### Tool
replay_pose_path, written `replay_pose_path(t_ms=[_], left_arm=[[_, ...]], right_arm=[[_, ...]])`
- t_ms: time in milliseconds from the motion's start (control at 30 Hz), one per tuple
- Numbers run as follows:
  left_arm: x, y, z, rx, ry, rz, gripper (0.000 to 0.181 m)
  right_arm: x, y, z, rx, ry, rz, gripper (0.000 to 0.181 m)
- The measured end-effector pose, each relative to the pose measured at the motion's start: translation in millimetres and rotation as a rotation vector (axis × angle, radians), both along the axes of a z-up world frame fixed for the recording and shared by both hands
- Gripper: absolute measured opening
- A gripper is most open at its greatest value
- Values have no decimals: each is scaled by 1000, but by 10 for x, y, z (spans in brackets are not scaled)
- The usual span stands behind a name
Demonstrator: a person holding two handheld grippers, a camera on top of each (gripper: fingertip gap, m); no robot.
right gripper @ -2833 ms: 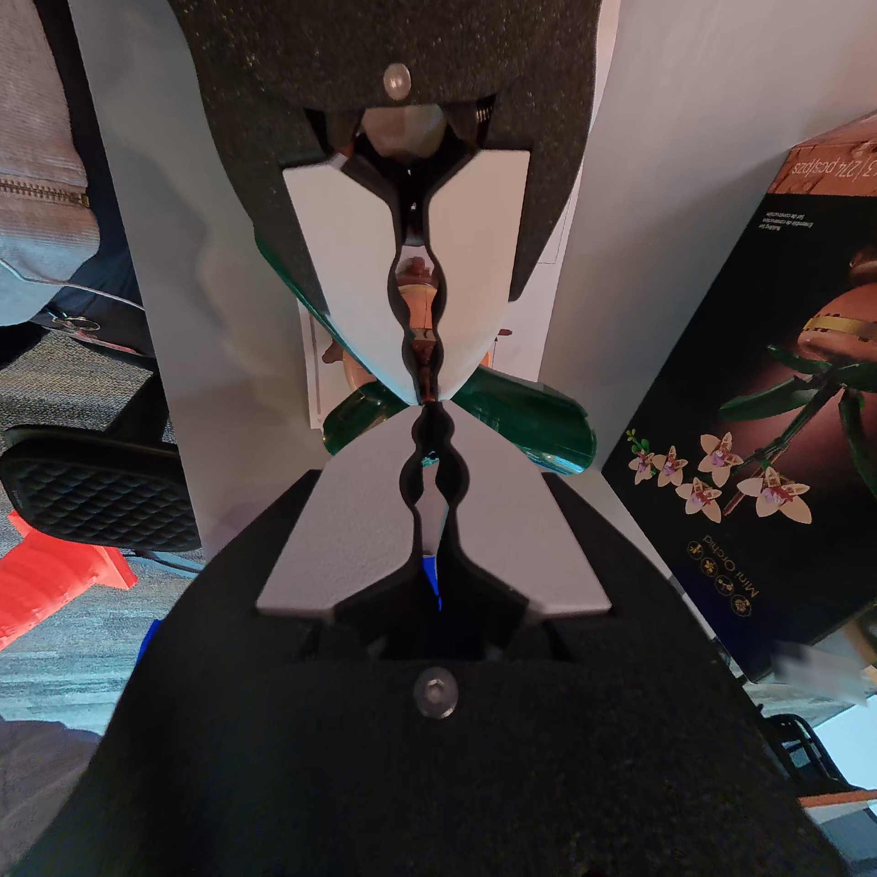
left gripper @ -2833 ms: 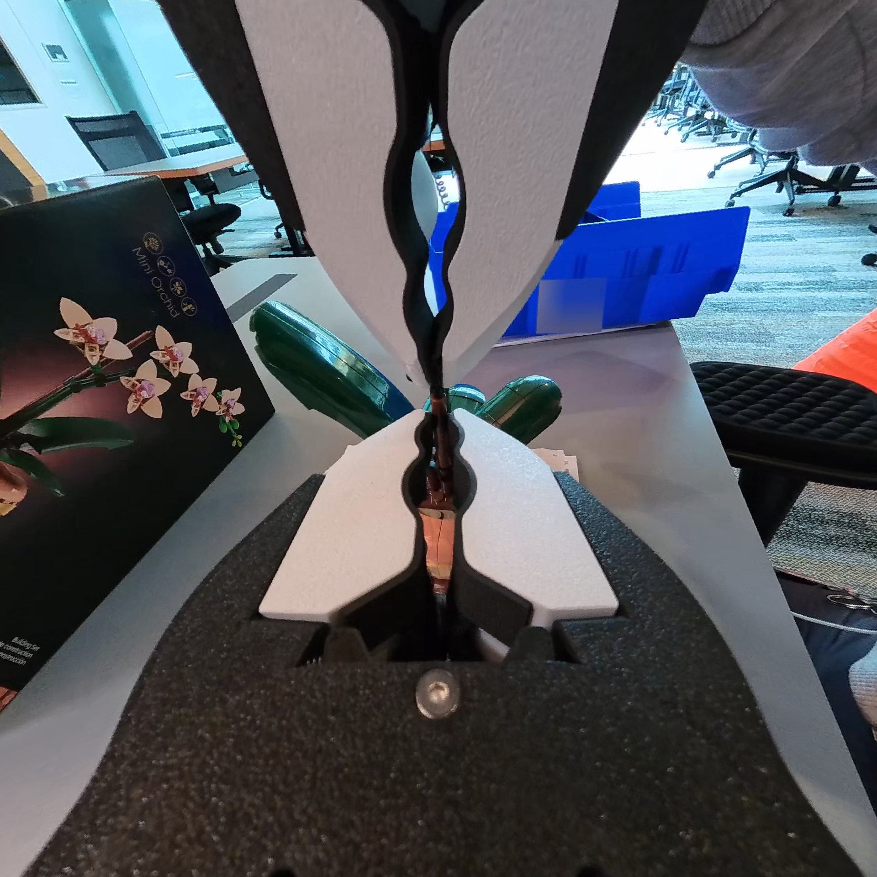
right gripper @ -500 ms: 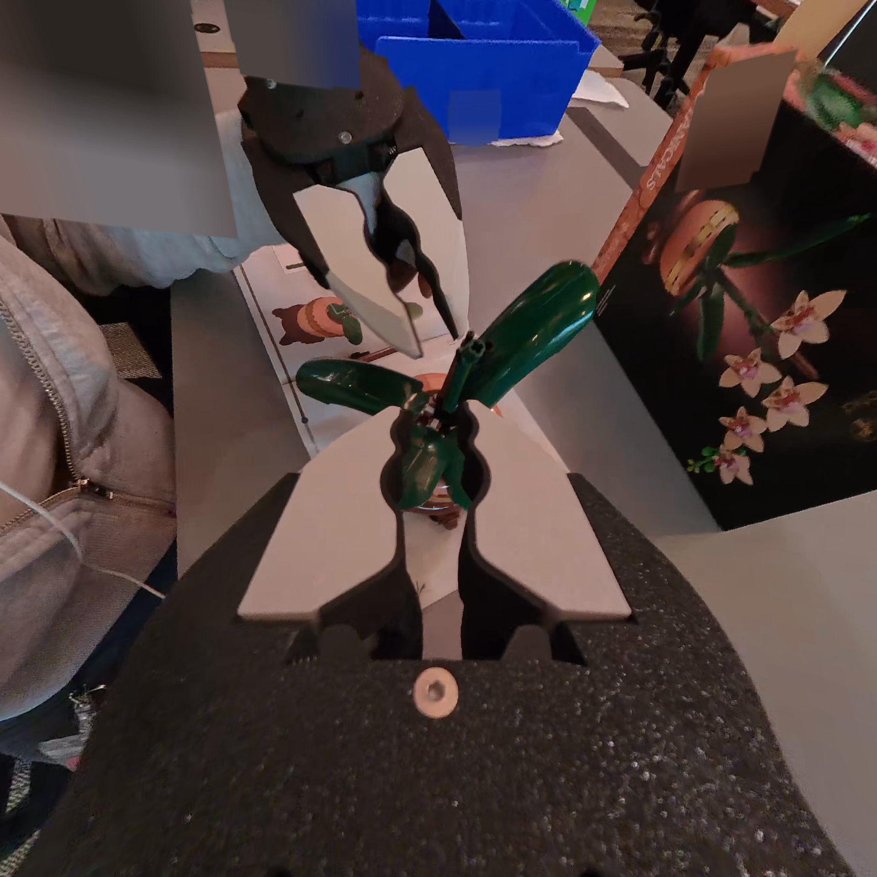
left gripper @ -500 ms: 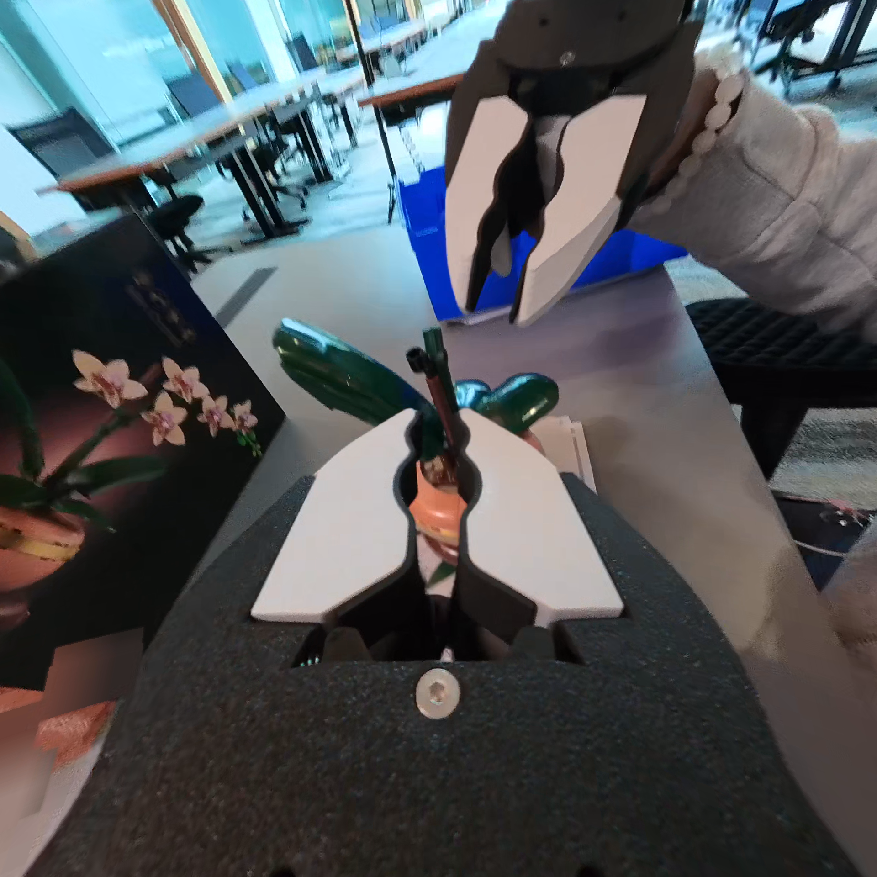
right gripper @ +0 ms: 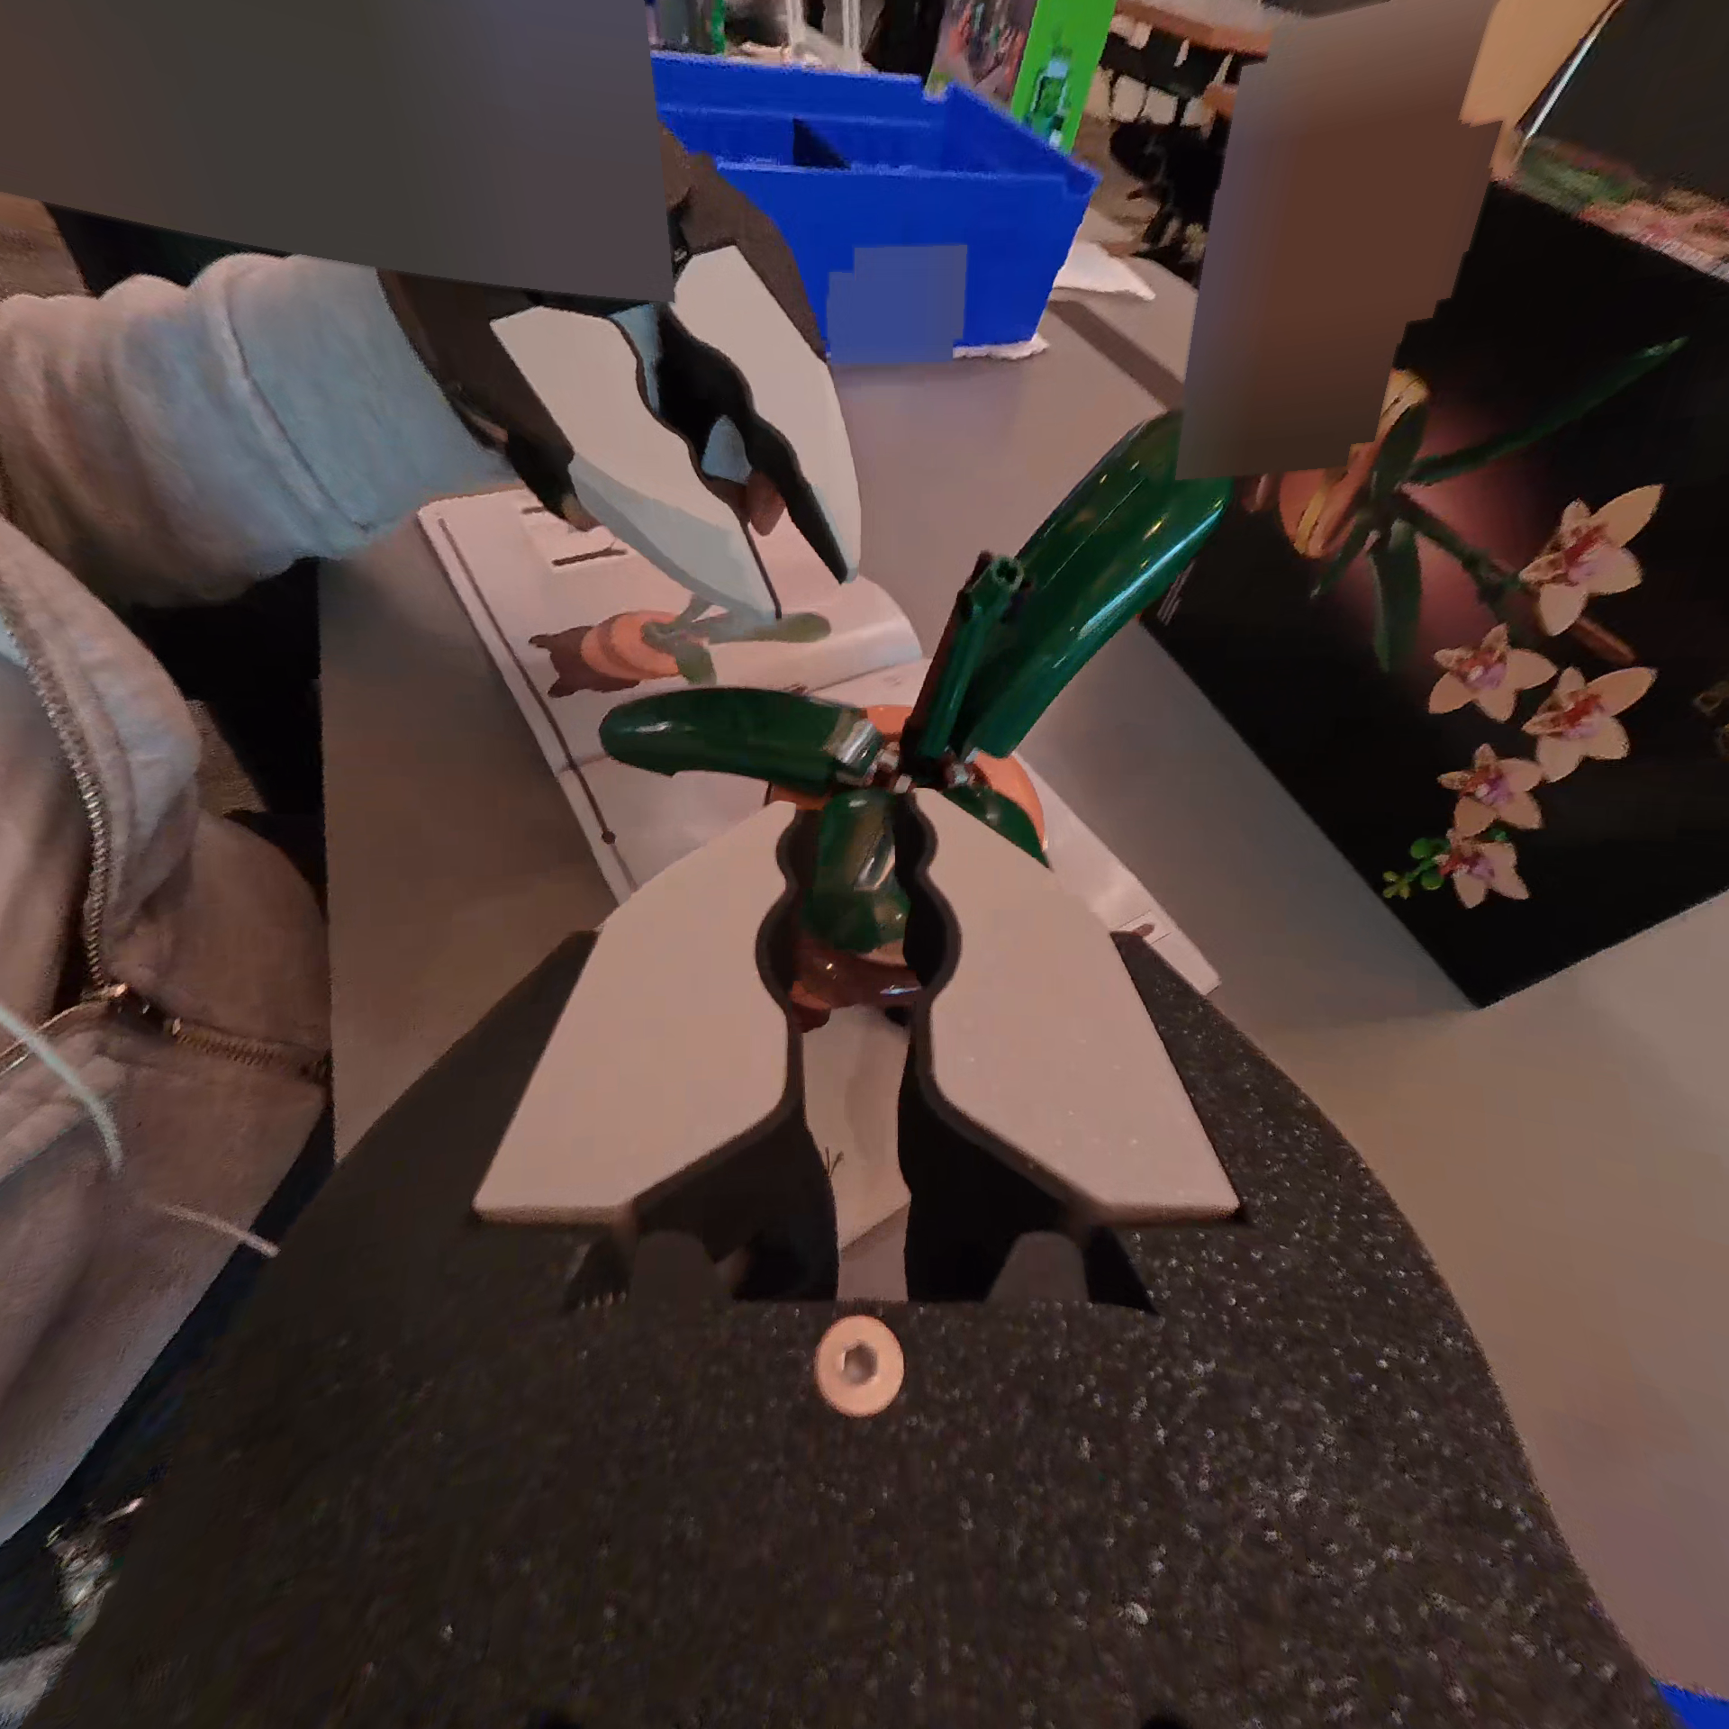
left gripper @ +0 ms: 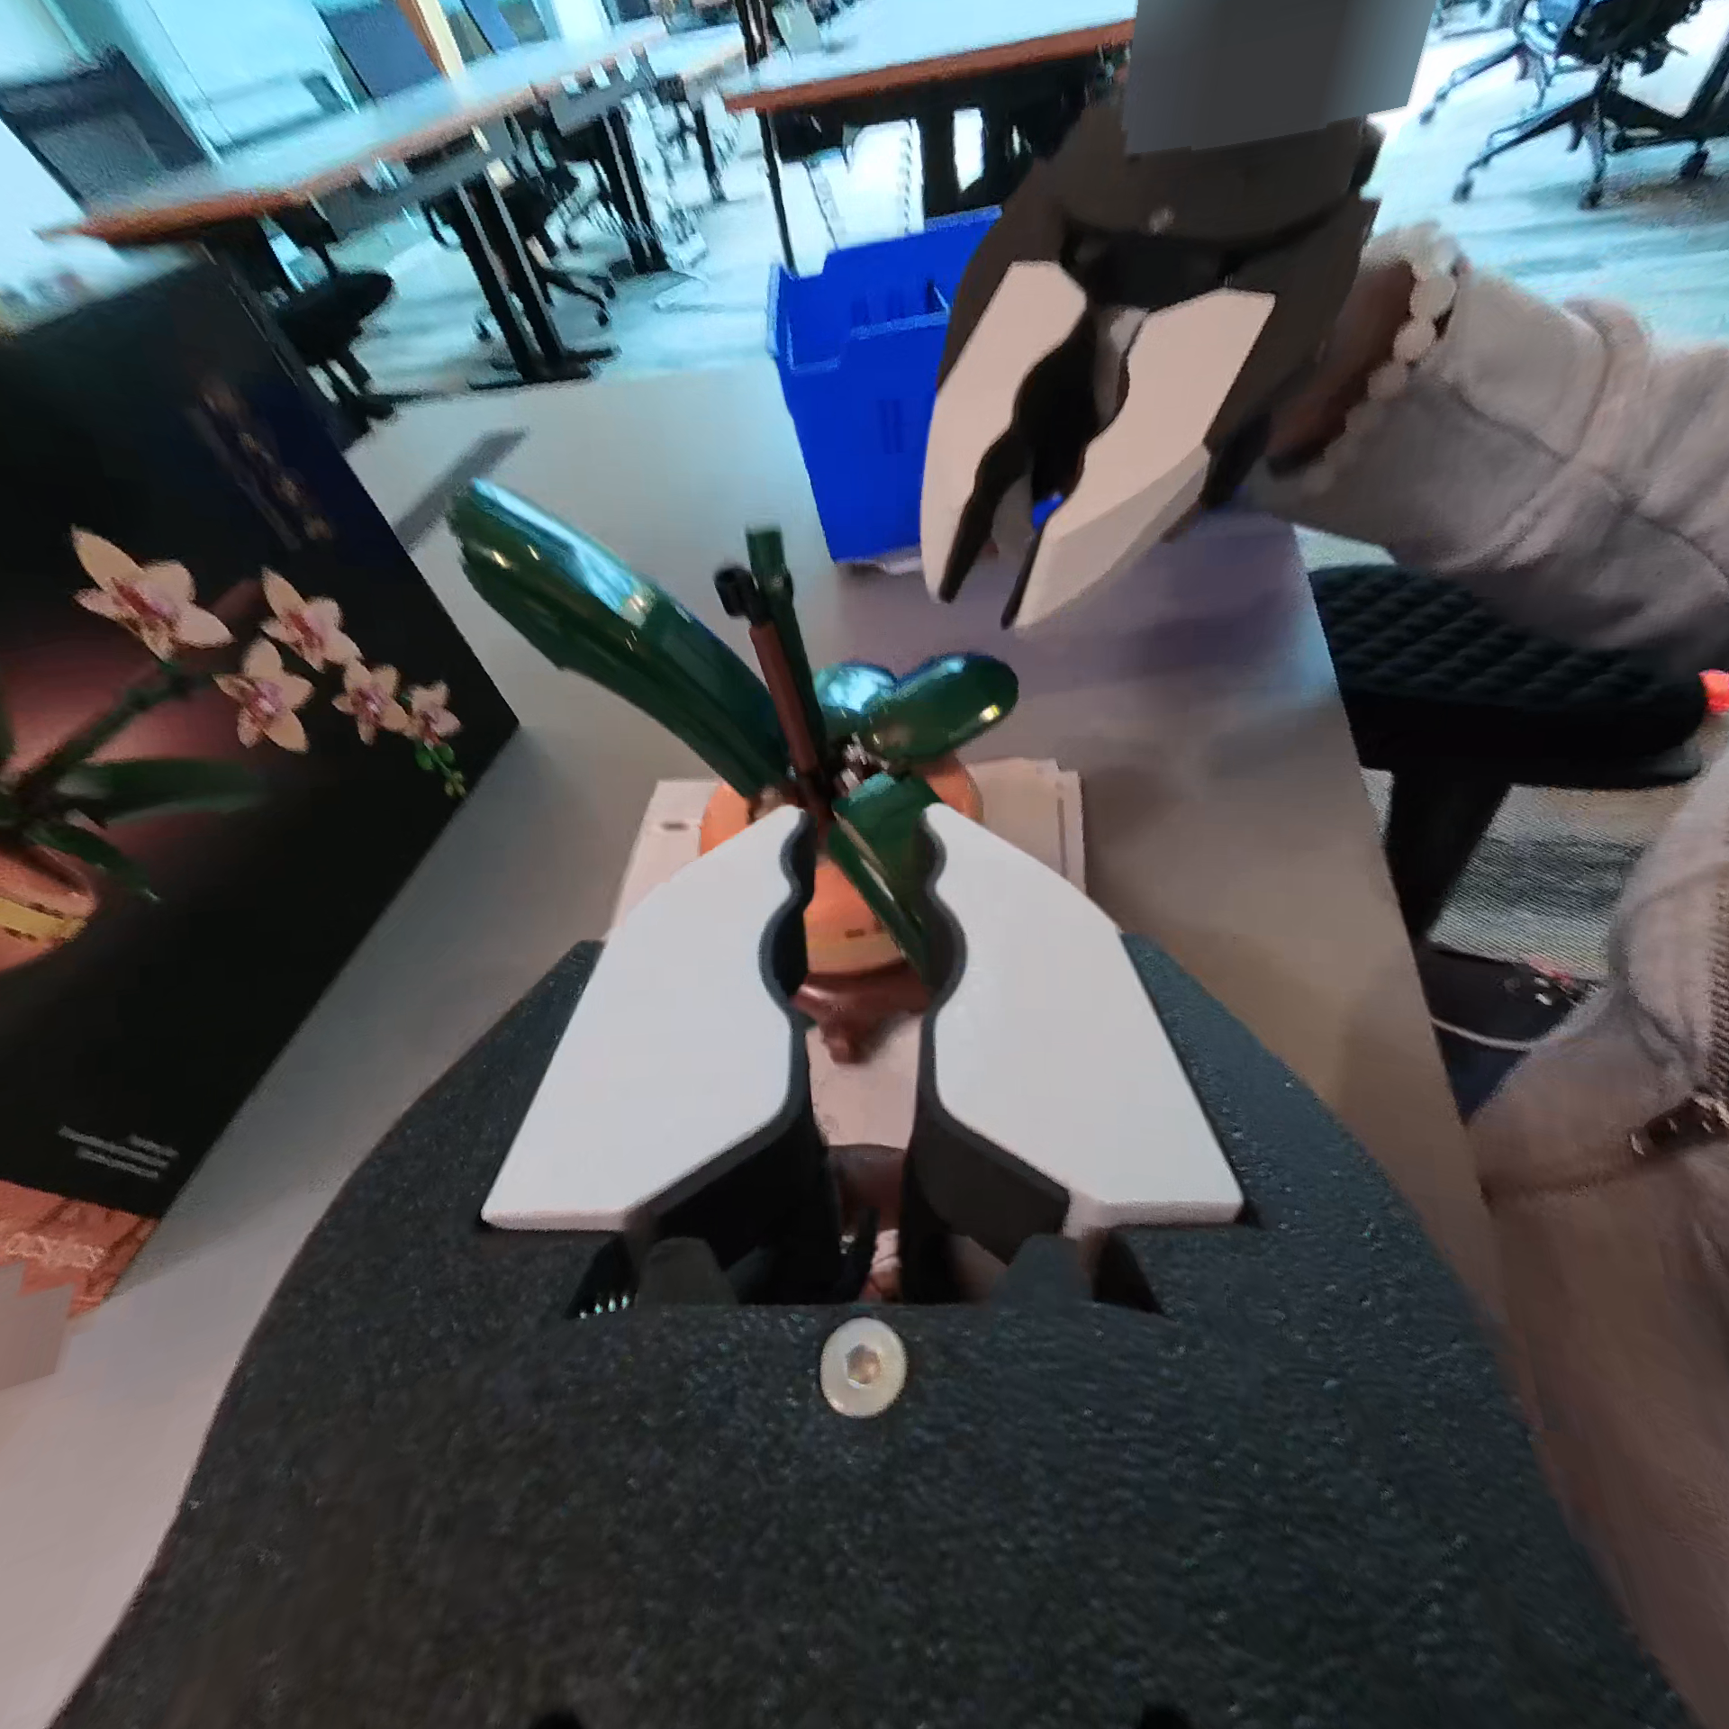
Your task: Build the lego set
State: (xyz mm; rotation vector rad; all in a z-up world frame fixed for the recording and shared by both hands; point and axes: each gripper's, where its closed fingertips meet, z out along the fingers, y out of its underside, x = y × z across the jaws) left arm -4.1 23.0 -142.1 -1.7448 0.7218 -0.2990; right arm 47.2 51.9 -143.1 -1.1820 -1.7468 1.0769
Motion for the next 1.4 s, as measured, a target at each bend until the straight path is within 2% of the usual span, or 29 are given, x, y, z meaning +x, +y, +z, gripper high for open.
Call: replay_pose_path(t_ms=[133,300,400,567,600,633,1033,1100,1133,1200,1400], left_arm=[[14,213,211,130,33,26,18],[150,421,186,120,86,-53,21],[147,481,182,121,98,-49,17],[110,436,170,102,43,-67,13],[110,423,168,101,33,-74,12],[115,412,164,98,20,-82,6],[91,396,158,109,-58,-100,5],[96,394,157,111,-68,-101,5],[96,392,157,112,-68,-102,5],[99,390,156,112,-71,-102,5],[69,358,155,111,-105,-115,5]], right_arm=[[-104,57,144,45,44,-6,18],[-305,128,199,33,28,6,21],[-397,120,211,26,33,36,20],[-443,99,213,17,37,69,17],[-446,125,216,32,46,60,7],[-445,125,216,31,50,68,7],[-474,99,211,11,48,94,7],[-466,89,209,6,41,98,15],[-468,90,212,2,36,90,23],[-476,101,199,-16,10,62,26],[-518,49,170,-92,-51,-54,22]])
